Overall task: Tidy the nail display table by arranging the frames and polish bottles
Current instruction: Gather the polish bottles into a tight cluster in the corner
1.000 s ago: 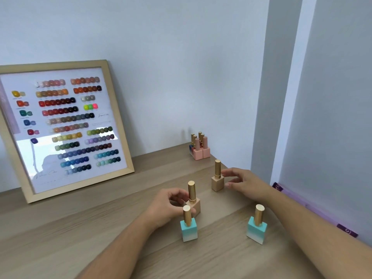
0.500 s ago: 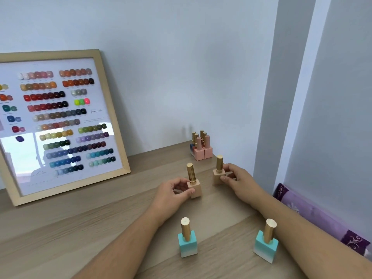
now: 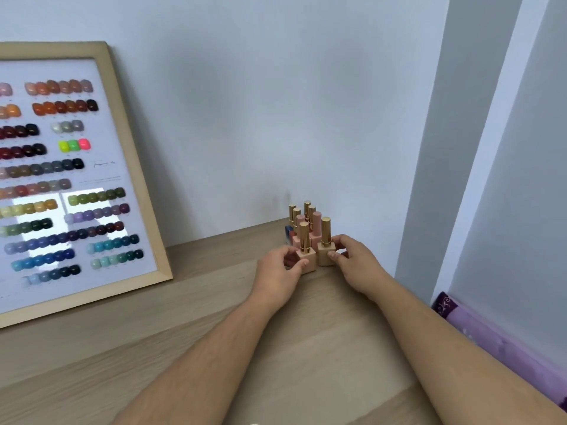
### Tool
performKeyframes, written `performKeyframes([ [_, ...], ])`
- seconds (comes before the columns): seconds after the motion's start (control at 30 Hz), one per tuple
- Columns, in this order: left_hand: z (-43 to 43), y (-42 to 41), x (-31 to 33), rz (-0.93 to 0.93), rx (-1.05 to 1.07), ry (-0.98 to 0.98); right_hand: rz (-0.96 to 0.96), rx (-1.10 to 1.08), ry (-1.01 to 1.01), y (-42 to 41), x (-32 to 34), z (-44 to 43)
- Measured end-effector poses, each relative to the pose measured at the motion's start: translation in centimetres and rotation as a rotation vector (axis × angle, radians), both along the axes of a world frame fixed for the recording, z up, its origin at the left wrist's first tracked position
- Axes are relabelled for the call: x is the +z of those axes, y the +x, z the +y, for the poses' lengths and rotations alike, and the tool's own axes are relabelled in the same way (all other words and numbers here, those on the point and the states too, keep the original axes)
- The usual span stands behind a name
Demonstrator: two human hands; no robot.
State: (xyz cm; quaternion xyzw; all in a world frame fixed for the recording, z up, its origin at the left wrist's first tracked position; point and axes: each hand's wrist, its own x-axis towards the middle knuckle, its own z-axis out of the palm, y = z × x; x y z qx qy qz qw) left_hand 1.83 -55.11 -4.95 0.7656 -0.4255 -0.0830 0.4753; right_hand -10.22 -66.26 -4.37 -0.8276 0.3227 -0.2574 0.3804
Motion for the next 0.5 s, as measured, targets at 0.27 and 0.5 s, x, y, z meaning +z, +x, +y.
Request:
performKeyframes([
  [0.27, -1.4, 0.4, -0.4, -0.039, 0.049, -0.016, 0.076, 0.021, -0.081, 0.5, 0.0, -1.2],
  [0.5, -1.5, 0.0, -0.2, -0.037, 0.134, -0.029, -0.083, -0.064, -0.054, 0.9, -0.8, -0.9],
])
